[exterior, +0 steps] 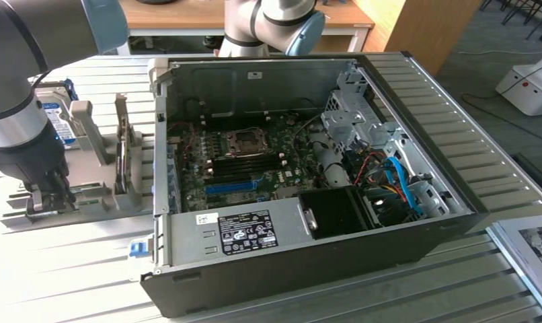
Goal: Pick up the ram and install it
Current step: 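Pick up the ram and move it above insertion slot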
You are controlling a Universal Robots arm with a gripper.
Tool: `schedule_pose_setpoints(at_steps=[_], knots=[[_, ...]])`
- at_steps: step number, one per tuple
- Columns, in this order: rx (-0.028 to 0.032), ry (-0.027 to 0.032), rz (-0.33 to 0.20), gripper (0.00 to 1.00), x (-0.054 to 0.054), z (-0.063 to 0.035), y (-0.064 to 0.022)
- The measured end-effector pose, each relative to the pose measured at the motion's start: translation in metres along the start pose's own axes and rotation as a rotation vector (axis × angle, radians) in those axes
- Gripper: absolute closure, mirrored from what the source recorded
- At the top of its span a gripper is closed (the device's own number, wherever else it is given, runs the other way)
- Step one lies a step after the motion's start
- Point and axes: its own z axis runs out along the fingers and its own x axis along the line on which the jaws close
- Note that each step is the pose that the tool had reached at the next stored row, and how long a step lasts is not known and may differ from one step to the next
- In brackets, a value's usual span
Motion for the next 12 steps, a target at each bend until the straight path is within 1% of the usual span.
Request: schedule_pose_setpoints(at_steps=[8,10,11,12], knots=[[0.0,0.0,0.0,0.76,0.0,0.0,0.0],[0.0,0.0,0.0,0.78,0.0,0.0,0.0],[0.0001,0.0001,0.0,0.84,0.0,0.0,0.0],[0.0001,0.0,0.0,0.84,0.0,0.0,0.0]])
